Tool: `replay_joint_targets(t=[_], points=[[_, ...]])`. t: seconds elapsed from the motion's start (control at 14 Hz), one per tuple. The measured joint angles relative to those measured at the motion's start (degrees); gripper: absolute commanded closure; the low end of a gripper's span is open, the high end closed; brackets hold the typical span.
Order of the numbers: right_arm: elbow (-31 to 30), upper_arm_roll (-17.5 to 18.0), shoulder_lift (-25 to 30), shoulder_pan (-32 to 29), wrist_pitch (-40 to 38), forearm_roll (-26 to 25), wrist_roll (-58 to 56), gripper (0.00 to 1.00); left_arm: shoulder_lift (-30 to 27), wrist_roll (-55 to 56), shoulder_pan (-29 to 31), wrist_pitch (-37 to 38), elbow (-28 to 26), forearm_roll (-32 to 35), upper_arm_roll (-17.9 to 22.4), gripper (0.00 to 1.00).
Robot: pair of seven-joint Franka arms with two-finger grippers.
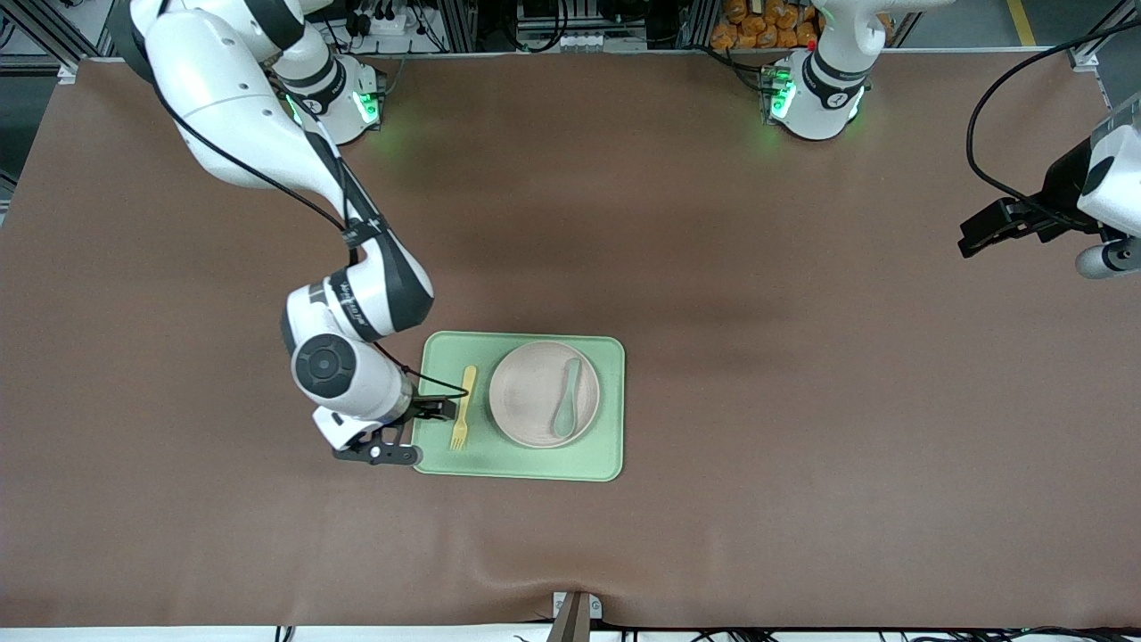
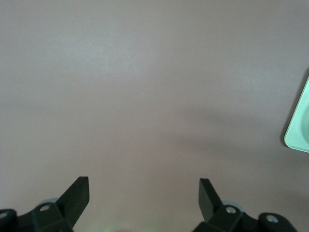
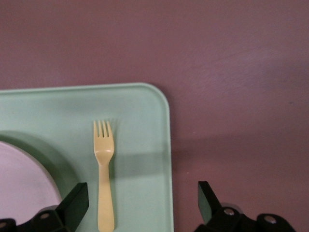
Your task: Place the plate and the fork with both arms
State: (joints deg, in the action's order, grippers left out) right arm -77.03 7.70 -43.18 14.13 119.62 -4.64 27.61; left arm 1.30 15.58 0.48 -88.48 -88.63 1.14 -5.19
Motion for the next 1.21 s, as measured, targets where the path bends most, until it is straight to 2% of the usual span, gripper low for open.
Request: replay_joint_targets(t=[0.29,0.57,0.64,0.86,1.21], points=[[0.5,1.0,5.1,-4.6,-2.8,0.0,-0.1,0.00,-0.5,0.0,0.0,0.1,0.0,0.0,0.0,0.00],[0.8,8.8,9.9,-13.5,-9.9,0.0,-0.3,0.00,-0.7,0.0,0.0,0.5,0.0,0.0,0.0,0.00],[0.8,9.7,11.2,-14.4,-11.4,0.0,-0.8,0.00,-0.9,0.0,0.0,0.7,0.0,0.0,-0.1,0.00],[1.0,8.8,16.8,-14.6,-17.3,0.0,-4.8,0.00,-1.9,0.0,0.0,1.3,0.0,0.0,-0.1,0.00],[1.0,3.5,29.5,-14.7,-28.0,1.9,-12.5,0.00,-3.3,-1.8,0.0,2.6,0.0,0.0,0.0,0.00]])
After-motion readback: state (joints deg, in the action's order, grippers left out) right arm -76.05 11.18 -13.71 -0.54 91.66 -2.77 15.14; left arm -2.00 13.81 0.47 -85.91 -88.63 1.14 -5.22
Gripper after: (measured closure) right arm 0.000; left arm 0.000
